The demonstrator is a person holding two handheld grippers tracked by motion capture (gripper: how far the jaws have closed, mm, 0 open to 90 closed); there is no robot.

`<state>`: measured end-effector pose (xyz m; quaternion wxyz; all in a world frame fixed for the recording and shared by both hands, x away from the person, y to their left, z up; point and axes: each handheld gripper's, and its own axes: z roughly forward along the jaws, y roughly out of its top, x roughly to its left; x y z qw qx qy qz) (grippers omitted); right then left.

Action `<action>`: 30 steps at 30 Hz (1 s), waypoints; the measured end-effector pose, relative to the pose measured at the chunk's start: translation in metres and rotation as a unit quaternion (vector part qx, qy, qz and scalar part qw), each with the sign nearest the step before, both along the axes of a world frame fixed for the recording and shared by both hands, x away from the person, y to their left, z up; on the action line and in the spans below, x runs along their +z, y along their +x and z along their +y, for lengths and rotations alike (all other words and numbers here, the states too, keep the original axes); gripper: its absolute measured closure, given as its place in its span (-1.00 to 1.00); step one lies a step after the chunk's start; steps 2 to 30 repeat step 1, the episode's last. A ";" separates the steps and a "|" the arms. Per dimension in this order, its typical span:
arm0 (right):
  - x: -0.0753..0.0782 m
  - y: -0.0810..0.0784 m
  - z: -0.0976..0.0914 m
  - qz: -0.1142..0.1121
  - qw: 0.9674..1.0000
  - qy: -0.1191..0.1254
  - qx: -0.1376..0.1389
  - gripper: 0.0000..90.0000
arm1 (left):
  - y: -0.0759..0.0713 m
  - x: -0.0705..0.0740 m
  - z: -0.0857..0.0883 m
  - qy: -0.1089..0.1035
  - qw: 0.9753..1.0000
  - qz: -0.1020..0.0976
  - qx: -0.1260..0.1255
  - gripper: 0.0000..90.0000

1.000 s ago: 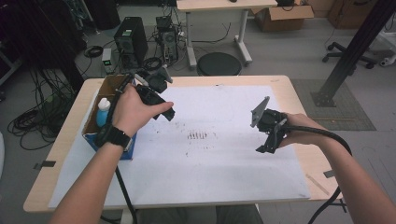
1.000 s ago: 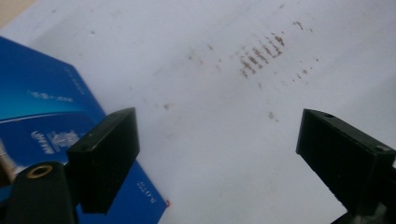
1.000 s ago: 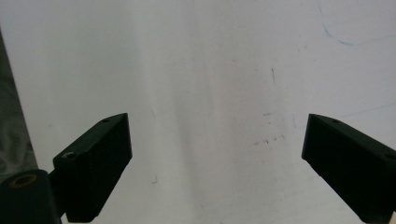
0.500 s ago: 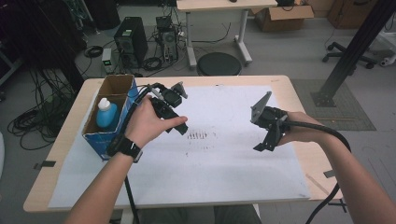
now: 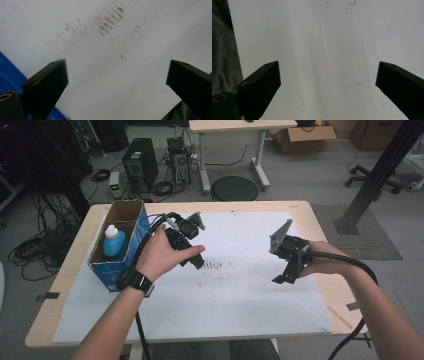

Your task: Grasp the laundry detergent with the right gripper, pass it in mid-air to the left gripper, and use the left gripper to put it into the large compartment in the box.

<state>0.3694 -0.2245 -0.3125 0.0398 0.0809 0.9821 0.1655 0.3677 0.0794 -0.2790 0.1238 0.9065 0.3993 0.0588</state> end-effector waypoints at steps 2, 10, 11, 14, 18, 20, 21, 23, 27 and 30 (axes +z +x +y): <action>0.000 0.000 0.000 0.000 1.000 0.000 0.000 -0.87 | 0.000 0.000 0.000 0.001 1.000 0.002 -0.004 -0.90; 0.000 0.000 0.000 0.000 1.000 0.000 0.000 -0.87 | 0.000 0.000 0.000 0.001 1.000 0.002 -0.004 -0.90; 0.000 0.000 0.000 0.000 1.000 0.000 0.000 -0.87 | 0.000 0.000 0.000 0.001 1.000 0.002 -0.004 -0.90; 0.000 0.000 0.000 0.000 1.000 0.000 0.000 -0.87 | 0.000 0.000 0.000 0.001 1.000 0.002 -0.004 -0.90; 0.000 0.000 0.000 0.000 1.000 0.000 0.000 -0.87 | 0.000 0.000 0.000 0.001 1.000 0.002 -0.004 -0.90; 0.000 0.000 0.000 0.000 1.000 0.000 0.000 -0.87 | 0.000 0.000 0.000 0.001 1.000 0.002 -0.004 -0.90; 0.000 0.000 0.000 0.000 1.000 0.000 0.000 -0.87 | 0.000 0.000 0.000 0.001 1.000 0.002 -0.004 -0.90; 0.000 0.000 0.000 0.000 1.000 0.000 0.000 -0.87 | 0.000 0.000 0.000 0.001 1.000 0.002 -0.004 -0.90; 0.000 0.000 0.000 0.000 1.000 0.000 0.000 -0.87 | 0.000 0.000 0.000 0.001 1.000 0.002 -0.004 -0.90; 0.000 0.000 0.000 0.000 1.000 0.000 0.000 -0.87 | 0.000 0.000 0.000 0.001 1.000 0.002 -0.004 -0.90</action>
